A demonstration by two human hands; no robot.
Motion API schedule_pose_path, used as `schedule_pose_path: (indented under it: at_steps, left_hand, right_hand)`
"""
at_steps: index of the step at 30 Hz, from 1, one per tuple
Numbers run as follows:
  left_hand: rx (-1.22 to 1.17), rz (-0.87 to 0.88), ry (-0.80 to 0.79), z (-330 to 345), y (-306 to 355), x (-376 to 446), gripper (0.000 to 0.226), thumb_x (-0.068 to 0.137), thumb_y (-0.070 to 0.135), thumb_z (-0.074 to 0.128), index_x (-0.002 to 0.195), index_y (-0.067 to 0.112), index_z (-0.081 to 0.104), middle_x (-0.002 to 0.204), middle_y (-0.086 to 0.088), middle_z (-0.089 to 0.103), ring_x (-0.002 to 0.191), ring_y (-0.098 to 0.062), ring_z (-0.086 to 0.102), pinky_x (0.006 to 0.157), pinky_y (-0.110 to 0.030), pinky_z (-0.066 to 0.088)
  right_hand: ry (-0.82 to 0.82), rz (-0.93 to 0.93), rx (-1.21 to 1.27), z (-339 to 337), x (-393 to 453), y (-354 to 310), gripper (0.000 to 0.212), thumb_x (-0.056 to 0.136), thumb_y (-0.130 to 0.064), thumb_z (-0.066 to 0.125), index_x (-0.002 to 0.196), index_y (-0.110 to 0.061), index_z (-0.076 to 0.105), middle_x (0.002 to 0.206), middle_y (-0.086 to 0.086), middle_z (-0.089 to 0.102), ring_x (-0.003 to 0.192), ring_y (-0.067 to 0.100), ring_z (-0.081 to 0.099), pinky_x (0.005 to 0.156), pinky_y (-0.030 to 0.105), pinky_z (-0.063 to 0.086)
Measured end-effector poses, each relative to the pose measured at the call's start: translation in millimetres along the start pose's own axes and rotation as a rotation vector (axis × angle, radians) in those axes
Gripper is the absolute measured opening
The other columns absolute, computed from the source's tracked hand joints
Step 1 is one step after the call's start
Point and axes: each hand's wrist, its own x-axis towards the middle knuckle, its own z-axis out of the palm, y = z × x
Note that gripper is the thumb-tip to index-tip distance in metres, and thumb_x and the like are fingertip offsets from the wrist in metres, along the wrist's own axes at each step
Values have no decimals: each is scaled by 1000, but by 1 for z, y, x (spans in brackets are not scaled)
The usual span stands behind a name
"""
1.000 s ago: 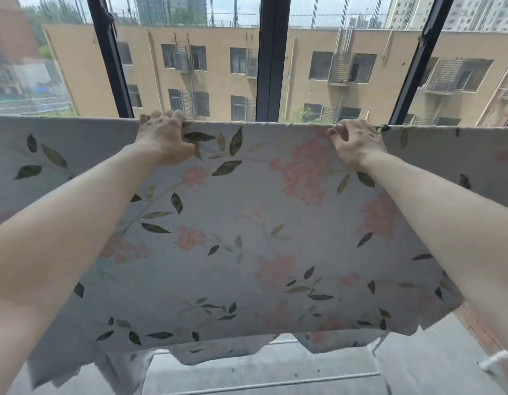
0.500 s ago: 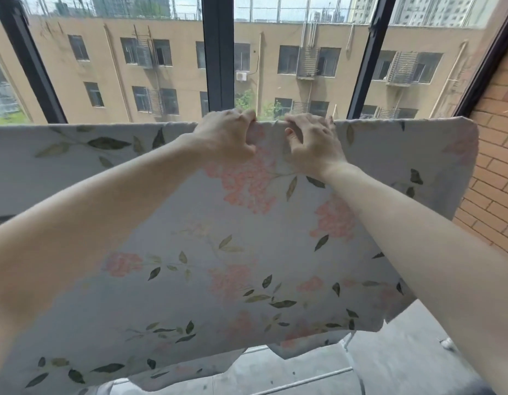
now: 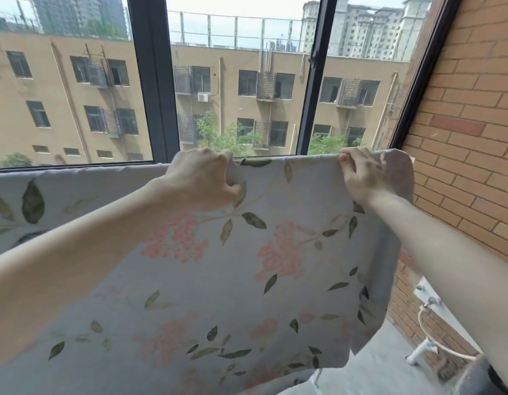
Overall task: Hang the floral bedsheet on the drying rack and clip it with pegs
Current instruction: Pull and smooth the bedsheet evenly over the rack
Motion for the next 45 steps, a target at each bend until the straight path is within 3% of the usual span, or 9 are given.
schedule_pose_path:
  at_steps: [6, 14, 19, 26, 30, 34, 38, 43, 45]
  left_hand:
    - [-34, 43, 24, 15, 60, 37, 37, 85, 52, 57, 104, 22, 48, 97, 2, 53, 87, -22, 49, 74, -35, 35]
    - [-30, -20, 43, 47, 161, 96, 42, 85, 55, 56, 108, 21, 44, 88, 4, 51, 85, -23, 56, 72, -35, 36]
    - [47, -159, 198, 59, 172, 104, 40, 84, 62, 52, 93, 23, 49, 76, 6, 54, 72, -21, 51, 68, -33, 34]
    - [85, -279, 192, 61, 170, 104, 42, 81, 66, 53, 91, 24, 54, 79, 3, 60, 75, -24, 49, 76, -34, 34]
    - [83, -330, 183, 59, 178, 105, 41, 81, 64, 55, 87, 23, 55, 81, 2, 62, 76, -24, 48, 76, -35, 31]
    - [80, -348, 171, 58, 181, 103, 40, 80, 62, 59, 84, 23, 53, 81, 2, 63, 76, -24, 52, 75, -35, 31]
    - [81, -351, 172, 58, 186, 109, 40, 79, 63, 57, 82, 24, 51, 77, 4, 62, 75, -24, 56, 75, -34, 31]
    - [96, -375, 156, 58, 194, 107, 39, 80, 62, 59, 94, 25, 59, 83, 1, 66, 81, -26, 56, 76, -35, 33]
    - [86, -373, 158, 54, 195, 105, 35, 81, 59, 62, 91, 26, 57, 80, 2, 63, 82, -27, 56, 75, -36, 33]
  right_hand:
    - [106, -100, 30, 1, 14, 32, 37, 108, -42, 37, 111, -19, 66, 115, 6, 66, 115, 30, 50, 108, 50, 36]
    - [120, -296, 138, -6, 38, 92, 38, 106, -47, 40, 104, -19, 66, 101, -2, 64, 98, 17, 50, 80, 32, 33]
    - [171, -448, 115, -5, 54, 122, 36, 108, -47, 40, 100, -19, 62, 98, -4, 63, 96, 21, 52, 82, 30, 32]
    - [135, -448, 187, -8, 68, 150, 26, 109, -39, 40, 107, -28, 63, 108, -10, 68, 106, 19, 58, 101, 45, 39]
    - [144, -306, 409, -3, 77, 178, 23, 109, -27, 44, 108, -22, 66, 103, -5, 68, 96, 19, 61, 82, 33, 43]
    - [75, -179, 473, 5, 63, 231, 34, 109, -50, 35, 98, -28, 58, 75, -3, 62, 65, 22, 60, 55, 33, 42]
    - [41, -176, 520, -3, 70, 255, 32, 109, -46, 42, 107, -26, 68, 68, -5, 62, 57, 14, 56, 51, 31, 42]
    - [30, -65, 559, -7, 76, 279, 21, 104, -29, 56, 109, -25, 76, 98, -10, 71, 86, 10, 67, 71, 27, 50]
    - [-36, -13, 541, -11, 77, 286, 15, 101, -30, 63, 98, -25, 76, 91, -7, 73, 84, 11, 69, 68, 25, 51]
